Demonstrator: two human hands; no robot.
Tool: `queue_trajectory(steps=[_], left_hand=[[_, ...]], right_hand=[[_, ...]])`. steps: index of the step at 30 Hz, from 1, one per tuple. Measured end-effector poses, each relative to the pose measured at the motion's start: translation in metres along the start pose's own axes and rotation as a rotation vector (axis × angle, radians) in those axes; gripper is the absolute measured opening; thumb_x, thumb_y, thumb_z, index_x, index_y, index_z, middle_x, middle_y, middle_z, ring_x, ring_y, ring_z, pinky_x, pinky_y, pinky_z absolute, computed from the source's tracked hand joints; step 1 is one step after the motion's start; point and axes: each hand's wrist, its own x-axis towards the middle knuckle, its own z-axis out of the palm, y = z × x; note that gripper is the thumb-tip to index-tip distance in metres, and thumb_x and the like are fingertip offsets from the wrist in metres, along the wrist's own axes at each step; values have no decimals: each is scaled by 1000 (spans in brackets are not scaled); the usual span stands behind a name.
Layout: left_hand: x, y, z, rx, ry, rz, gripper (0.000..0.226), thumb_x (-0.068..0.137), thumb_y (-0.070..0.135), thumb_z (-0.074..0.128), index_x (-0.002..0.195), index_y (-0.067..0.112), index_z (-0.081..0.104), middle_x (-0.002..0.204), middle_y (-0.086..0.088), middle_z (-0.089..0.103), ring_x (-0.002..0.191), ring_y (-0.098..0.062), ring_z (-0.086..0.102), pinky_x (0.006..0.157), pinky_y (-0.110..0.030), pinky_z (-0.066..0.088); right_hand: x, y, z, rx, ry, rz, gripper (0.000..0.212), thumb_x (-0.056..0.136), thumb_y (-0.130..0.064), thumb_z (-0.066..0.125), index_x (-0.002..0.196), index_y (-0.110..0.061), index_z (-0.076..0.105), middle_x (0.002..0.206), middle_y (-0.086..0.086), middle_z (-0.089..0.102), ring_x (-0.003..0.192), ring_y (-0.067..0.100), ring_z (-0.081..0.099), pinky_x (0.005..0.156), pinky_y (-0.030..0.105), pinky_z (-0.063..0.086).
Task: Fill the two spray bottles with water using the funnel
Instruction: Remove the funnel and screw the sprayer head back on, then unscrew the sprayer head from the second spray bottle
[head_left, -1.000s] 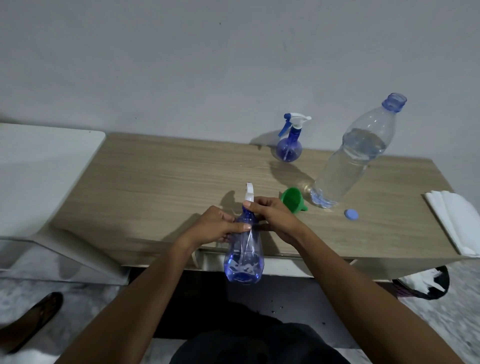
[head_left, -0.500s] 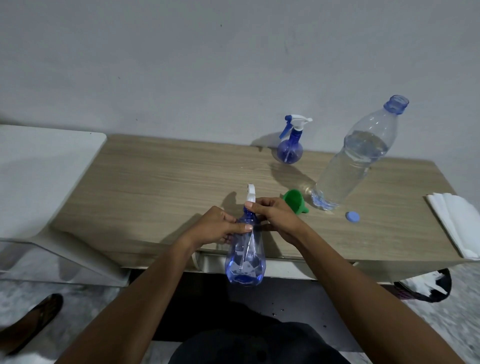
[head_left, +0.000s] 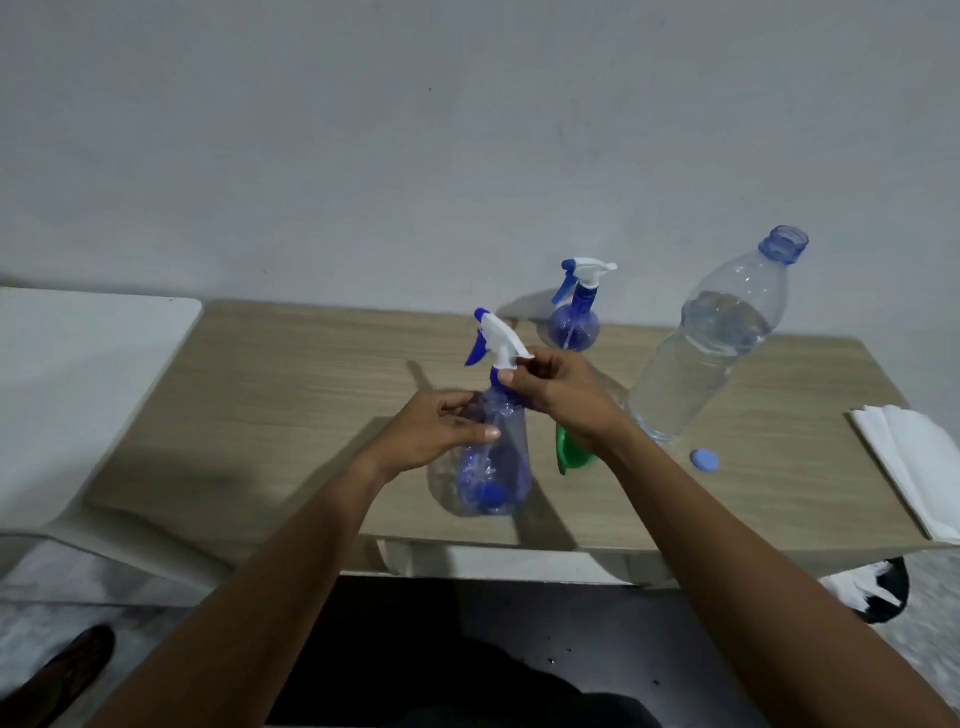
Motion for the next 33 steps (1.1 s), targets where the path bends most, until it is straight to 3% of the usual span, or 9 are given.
queue_trajectory(steps=[3, 7, 13, 15, 17, 22, 26, 28, 33], left_hand=[[27, 17, -5, -15, 57, 56, 48, 81, 3, 80, 127, 7, 66, 121, -9, 72, 109, -16, 69, 85, -17, 56], [76, 35, -5, 52, 222, 111, 42, 74, 10, 87, 112, 18, 72, 111, 1, 75, 99, -18, 72, 88, -30, 59], [141, 35, 9, 212, 449, 162, 28, 69, 22, 88, 91, 21, 72, 82, 12, 74, 67, 2, 65, 60, -11, 48], [161, 28, 12, 231, 529, 171, 28, 67, 26, 88, 89, 22, 70, 80, 11, 73, 67, -1, 66, 60, -15, 49], [179, 22, 16, 271, 590, 173, 29, 68, 28, 87, 89, 22, 69, 80, 12, 72, 72, -3, 66, 62, -19, 51], [207, 16, 23, 273, 685, 203, 30, 71, 27, 87, 93, 22, 68, 89, 11, 70, 78, -3, 65, 66, -10, 45], [213, 18, 27, 249, 701, 220, 32, 72, 22, 88, 95, 24, 65, 89, 16, 67, 78, 4, 61, 63, 1, 39], [214, 18, 28, 237, 698, 220, 34, 73, 20, 88, 93, 28, 62, 87, 21, 62, 77, 8, 59, 61, 1, 39], [218, 15, 28, 219, 691, 202, 41, 75, 26, 87, 110, 21, 67, 101, 15, 63, 88, -6, 60, 70, -3, 37]], right_hand=[[21, -19, -9, -38, -3, -109, 19, 95, -4, 68, 112, 3, 71, 101, 14, 72, 94, 19, 68, 93, 38, 56], [51, -31, -18, -34, 126, -191, 22, 96, -6, 65, 118, -1, 71, 107, 8, 76, 100, 15, 71, 89, 28, 55], [90, -3, -43, -53, 669, -131, 15, 90, -14, 74, 105, -11, 74, 99, 0, 76, 94, 17, 72, 92, 41, 59], [101, 8, -57, -75, 855, -41, 9, 91, -18, 71, 99, -22, 71, 95, -9, 72, 88, 13, 69, 90, 43, 59], [112, 15, -67, -32, 942, 73, 18, 94, -16, 68, 110, -25, 67, 110, -6, 69, 91, 11, 65, 92, 39, 59], [138, 29, -84, -20, 852, 122, 49, 96, -13, 67, 141, -27, 55, 135, -6, 58, 107, 11, 56, 98, 32, 54], [151, 35, -89, -35, 756, 63, 46, 95, -10, 66, 137, -28, 61, 122, -5, 64, 96, 8, 58, 81, 21, 52], [154, 37, -90, -41, 748, 66, 41, 95, -10, 66, 133, -26, 64, 113, -5, 65, 94, 10, 59, 81, 24, 51], [149, 42, -91, -54, 811, 45, 32, 91, -11, 72, 121, -20, 65, 111, -4, 68, 101, 18, 66, 83, 28, 55]])
